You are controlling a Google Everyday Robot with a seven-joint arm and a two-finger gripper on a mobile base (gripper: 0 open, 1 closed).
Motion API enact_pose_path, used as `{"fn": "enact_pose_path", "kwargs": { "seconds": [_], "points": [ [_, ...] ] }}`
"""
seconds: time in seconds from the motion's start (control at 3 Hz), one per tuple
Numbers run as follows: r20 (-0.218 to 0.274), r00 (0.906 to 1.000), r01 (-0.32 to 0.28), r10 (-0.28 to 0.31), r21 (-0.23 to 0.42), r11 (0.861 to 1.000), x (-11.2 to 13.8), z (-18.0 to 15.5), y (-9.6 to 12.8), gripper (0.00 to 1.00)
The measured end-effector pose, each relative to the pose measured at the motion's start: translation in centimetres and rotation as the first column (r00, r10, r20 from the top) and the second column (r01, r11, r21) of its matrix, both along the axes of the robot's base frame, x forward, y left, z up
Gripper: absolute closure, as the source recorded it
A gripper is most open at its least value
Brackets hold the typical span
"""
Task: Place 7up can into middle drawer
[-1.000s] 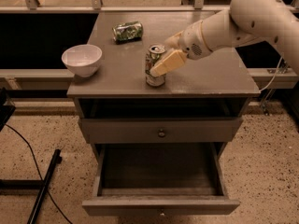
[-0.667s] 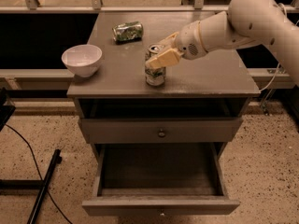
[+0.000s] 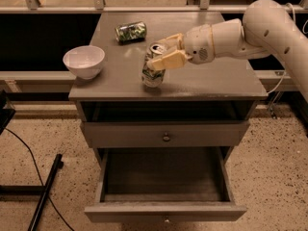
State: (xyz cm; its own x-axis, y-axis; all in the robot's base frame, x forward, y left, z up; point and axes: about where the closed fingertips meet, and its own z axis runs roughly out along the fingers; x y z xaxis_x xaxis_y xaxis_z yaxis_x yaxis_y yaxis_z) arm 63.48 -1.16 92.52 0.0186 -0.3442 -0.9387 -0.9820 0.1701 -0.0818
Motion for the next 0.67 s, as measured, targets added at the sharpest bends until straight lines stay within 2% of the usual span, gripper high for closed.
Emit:
{"fn": "enact_pose_path", "kwargs": {
  "seconds": [0.33,0.67],
  "points": [
    [0.004,0.9974,-0.072,0.073,-0.049,0.996,-3.1,-1.2,-0.7,1.00],
    [-0.010,0.9923,-0.123,0.123,-0.143,0.982,-8.0,-4.5,-2.6,1.00]
  ]
}}
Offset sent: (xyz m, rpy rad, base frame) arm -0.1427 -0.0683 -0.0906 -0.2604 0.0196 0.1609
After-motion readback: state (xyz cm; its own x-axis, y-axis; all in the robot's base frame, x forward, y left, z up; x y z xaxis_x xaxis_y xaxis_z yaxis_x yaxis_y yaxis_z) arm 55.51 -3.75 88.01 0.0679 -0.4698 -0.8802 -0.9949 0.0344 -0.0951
